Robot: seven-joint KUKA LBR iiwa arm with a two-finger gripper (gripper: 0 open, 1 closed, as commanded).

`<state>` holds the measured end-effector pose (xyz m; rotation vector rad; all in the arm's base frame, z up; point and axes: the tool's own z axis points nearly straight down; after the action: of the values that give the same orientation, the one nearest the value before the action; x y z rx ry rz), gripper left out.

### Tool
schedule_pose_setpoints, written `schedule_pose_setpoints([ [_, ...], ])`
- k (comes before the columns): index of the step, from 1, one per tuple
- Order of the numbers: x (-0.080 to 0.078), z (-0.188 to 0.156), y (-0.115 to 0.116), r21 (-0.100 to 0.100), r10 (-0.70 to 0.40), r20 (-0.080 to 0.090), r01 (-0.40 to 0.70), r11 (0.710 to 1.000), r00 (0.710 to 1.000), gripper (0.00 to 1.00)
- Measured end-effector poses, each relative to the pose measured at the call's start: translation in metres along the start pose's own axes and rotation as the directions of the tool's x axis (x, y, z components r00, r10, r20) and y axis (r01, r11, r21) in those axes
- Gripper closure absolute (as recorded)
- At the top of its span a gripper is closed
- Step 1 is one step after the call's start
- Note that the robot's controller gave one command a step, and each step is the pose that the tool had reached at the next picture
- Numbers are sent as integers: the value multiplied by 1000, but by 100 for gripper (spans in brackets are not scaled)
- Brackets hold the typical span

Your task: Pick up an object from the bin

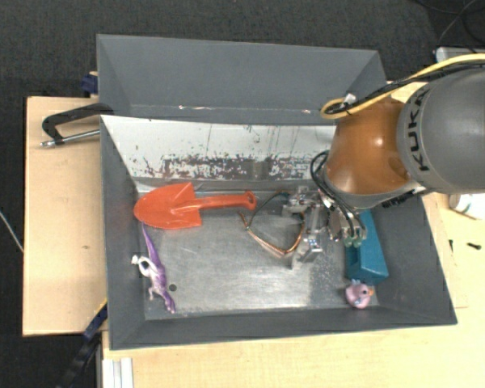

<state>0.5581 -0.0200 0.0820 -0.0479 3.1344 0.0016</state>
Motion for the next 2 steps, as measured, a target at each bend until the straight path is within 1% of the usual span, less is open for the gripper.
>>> schedule_pose_setpoints([
  [1, -2, 2, -5, -1, -126, 0, 126, 992, 992, 0],
  [2, -12, 8, -10, 1, -486, 1, 486, 874, 874, 0],
])
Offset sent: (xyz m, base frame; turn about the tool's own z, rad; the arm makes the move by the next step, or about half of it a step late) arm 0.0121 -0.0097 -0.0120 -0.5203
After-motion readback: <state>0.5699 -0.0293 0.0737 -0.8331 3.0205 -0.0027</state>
